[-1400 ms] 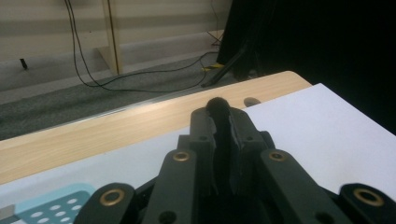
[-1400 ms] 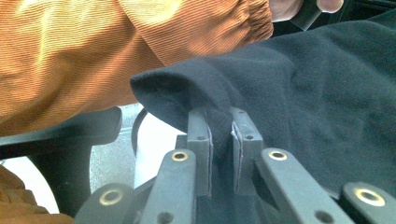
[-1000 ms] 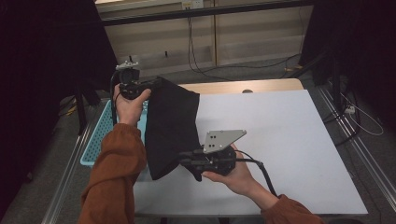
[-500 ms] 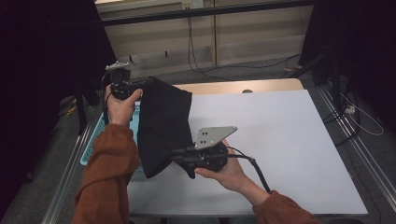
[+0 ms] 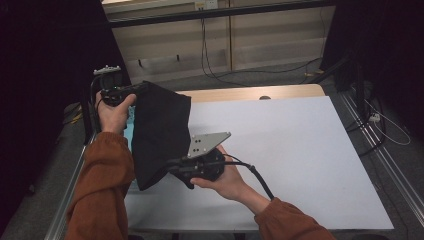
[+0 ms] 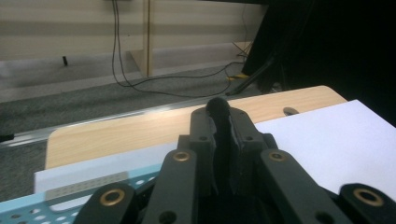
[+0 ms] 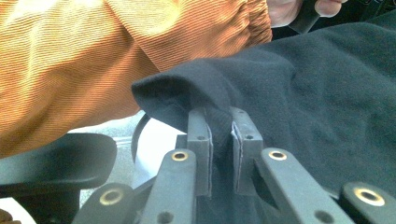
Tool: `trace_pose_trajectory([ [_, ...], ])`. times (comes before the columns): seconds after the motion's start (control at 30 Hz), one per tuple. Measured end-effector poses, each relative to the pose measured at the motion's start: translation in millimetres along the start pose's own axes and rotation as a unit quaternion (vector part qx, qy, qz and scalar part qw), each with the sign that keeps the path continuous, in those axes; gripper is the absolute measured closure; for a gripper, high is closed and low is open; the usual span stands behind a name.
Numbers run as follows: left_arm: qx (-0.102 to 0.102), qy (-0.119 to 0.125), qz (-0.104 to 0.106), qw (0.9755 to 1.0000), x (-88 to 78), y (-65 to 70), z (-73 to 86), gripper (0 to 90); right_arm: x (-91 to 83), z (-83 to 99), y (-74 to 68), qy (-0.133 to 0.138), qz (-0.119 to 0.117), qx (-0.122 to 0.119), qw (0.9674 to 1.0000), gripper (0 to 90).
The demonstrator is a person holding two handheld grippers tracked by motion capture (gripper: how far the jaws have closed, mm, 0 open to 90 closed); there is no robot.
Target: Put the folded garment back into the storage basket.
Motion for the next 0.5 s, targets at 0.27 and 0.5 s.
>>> trace_pose_trajectory([
  [0.27,-0.009,0.004,-0.009,0.9999,-6.7,-16.9,-0.3,81.9,18.5,-7.3,2.4,0.003,-0.003,-0.005,1.0000,81.7],
  [0.5,-0.006,0.005,-0.009,0.9999,-12.4,-28.4,-3.0,81.9,32.5,-11.1,-2.1,0.003,-0.011,-0.007,0.9999,81.7],
])
Point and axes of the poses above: each handheld gripper's, and its own axes: x roughly forward along the jaws, z roughly out of its underside, y roughly to its right, the point moved 8 cm from there along x, roughly forward along the jaws, and after that the axes turned 3 degrees about z, right-handed, at the moved point
